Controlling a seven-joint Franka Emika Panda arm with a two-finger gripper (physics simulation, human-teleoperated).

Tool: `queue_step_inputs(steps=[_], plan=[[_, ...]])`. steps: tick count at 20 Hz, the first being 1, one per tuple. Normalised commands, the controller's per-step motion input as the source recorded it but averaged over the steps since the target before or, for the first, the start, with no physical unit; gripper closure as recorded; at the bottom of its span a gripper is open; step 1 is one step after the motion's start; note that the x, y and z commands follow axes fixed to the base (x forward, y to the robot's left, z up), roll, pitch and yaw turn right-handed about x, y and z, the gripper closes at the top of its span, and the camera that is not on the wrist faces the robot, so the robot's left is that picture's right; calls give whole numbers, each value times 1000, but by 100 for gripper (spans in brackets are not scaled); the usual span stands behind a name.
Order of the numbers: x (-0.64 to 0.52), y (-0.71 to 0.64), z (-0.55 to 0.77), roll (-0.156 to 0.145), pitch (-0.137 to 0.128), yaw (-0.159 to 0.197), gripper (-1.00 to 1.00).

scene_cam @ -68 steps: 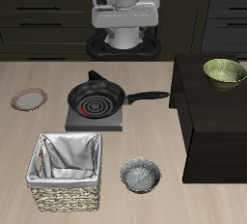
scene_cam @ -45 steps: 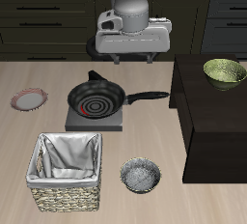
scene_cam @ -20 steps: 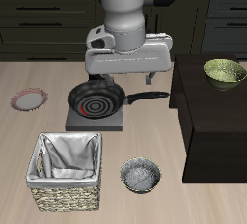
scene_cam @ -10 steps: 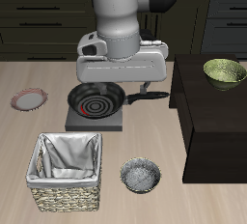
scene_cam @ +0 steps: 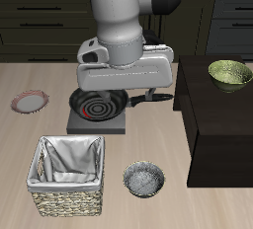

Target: Place the black bowl in the basket

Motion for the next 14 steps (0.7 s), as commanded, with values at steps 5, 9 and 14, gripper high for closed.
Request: queue_step_inputs(steps=[5,9,14], plan=[[121,-35,-67,-23,7,-8,-100],[84,67,-271,-24,12,6,-100],[117,51,-346,-1,36,-10,-100]])
